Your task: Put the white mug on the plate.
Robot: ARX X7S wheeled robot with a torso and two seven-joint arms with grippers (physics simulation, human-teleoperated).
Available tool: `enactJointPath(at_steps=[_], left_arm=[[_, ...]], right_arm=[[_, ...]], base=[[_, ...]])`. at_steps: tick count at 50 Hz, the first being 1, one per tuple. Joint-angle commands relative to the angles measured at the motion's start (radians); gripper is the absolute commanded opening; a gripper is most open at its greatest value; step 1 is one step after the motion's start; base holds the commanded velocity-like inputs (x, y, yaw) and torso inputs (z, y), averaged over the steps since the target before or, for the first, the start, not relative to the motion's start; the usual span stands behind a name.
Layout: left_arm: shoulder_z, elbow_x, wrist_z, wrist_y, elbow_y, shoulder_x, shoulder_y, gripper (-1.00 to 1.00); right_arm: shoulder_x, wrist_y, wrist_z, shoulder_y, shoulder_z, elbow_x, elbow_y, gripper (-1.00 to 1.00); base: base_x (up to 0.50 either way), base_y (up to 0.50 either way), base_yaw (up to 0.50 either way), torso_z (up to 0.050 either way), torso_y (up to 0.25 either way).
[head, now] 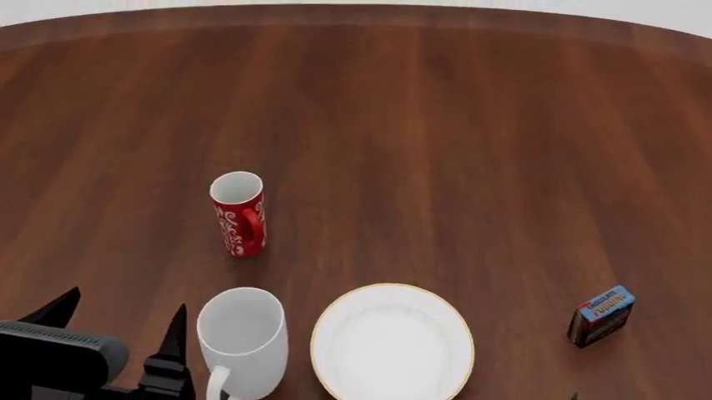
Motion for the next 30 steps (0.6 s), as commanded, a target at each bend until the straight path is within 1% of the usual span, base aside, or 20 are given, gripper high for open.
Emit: enactJointPath(at_steps=[1, 15, 30], left_arm=[[0.008, -0.005, -0.005, -0.004, 0.006, -0.004, -0.005, 1.00], [0.015, -0.010, -0.011, -0.001, 0.009, -0.010, -0.002, 1.00], [0.006, -0.033, 0.000, 0.030, -0.009, -0.011, 0.004, 1.00]], right_arm=[[0.005, -0.016, 0.006, -0.007, -0.001, 0.009, 0.008, 1.00], [0.009, -0.025, 0.014, -0.009, -0.005, 0.023, 0.012, 1.00], [0.020, -0.020, 0.022, -0.002, -0.018, 0.025, 0.009, 1.00]], base=[[0.27, 0.02, 0.00, 0.000, 0.000], [0.26, 0.00, 0.00, 0.000, 0.000], [0.00, 0.00, 0.00, 0.000, 0.000]])
